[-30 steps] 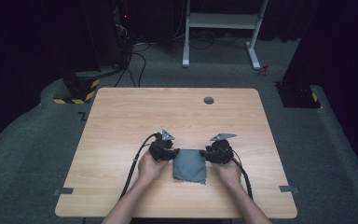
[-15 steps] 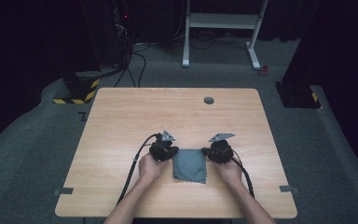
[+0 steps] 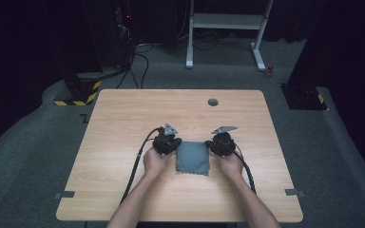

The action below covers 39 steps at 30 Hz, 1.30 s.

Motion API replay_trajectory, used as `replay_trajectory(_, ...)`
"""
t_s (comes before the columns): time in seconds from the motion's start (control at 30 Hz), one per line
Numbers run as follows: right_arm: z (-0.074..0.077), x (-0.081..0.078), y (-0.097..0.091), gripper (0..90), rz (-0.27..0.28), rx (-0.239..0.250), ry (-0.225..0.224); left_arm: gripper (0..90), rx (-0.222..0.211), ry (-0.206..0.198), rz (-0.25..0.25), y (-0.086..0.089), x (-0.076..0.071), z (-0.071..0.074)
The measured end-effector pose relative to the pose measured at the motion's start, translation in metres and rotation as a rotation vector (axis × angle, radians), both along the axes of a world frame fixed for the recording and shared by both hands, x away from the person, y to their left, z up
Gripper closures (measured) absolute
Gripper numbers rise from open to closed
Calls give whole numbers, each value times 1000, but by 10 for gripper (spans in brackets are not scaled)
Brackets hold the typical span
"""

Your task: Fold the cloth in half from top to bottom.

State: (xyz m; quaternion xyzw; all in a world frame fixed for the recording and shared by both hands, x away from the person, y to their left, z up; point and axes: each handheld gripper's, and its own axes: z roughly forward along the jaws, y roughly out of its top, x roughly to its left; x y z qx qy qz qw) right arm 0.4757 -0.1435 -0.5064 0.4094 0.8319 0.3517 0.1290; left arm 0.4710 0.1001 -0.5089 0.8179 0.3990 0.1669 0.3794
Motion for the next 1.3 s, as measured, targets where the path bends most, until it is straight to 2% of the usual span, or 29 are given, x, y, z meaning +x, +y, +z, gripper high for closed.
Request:
replay_trajectory(0.07,-3,5,1,882,-10,3,7,868,9,21,12,-1,3,-4)
replay_trajectory(0.13,-5,6,0,767,-25,2,6,727,5,65,23,1,4,-5)
replay_trajectory(0.2,-3,3,-3,711,-43,27,11,648,9,54,39,6,-2,-2)
replay_trajectory(0.23,-1,0,-3,712,-37,35,-4,620,-3,52,40,10,-6,0)
replay_trajectory(0.3,5,-12,-1,729,2,43,-28,582,-34,44,26,15,-18,6)
replay_trajectory(0.33,7,-19,1,741,35,37,-40,566,-28,39,8,16,-25,8)
replay_trajectory(0.4,7,-37,7,757,106,6,-58,546,2,45,-31,12,-40,8)
replay_trajectory(0.43,6,-44,9,765,132,-6,-66,536,20,35,-48,9,-48,8)
replay_trajectory(0.47,5,-51,10,772,150,3,-61,531,33,20,-66,8,-55,8)
replay_trajectory(0.5,3,-57,10,779,167,16,-56,531,25,16,-78,8,-60,8)
replay_trajectory(0.57,-1,-66,11,794,186,12,-52,531,11,19,-101,6,-68,7)
replay_trajectory(0.63,-6,-71,10,805,196,-10,-50,532,26,21,-112,5,-73,4)
replay_trajectory(0.7,-10,-74,5,805,189,3,-36,532,34,27,-118,5,-77,1)
replay_trajectory(0.77,-11,-76,0,803,177,15,-32,531,53,37,-100,7,-79,-3)
replay_trajectory(0.8,-11,-76,-3,801,180,16,-36,531,48,49,-93,9,-79,-5)
replay_trajectory(0.87,-12,-77,-6,795,178,19,-36,530,18,51,-84,13,-81,-9)
replay_trajectory(0.93,-11,-77,-7,770,182,1,-49,523,16,51,-78,15,-82,-9)
replay_trajectory(1.03,-10,-78,-7,728,171,3,-46,487,9,47,-72,17,-83,-8)
replay_trajectory(1.1,-6,-79,-10,718,159,19,-56,463,-24,28,-57,20,-84,-4)
replay_trajectory(1.23,2,-78,-21,697,119,60,-69,453,-116,9,-21,28,-83,3)
replay_trajectory(1.3,4,-77,-26,696,102,78,-65,449,-136,10,-9,32,-82,5)
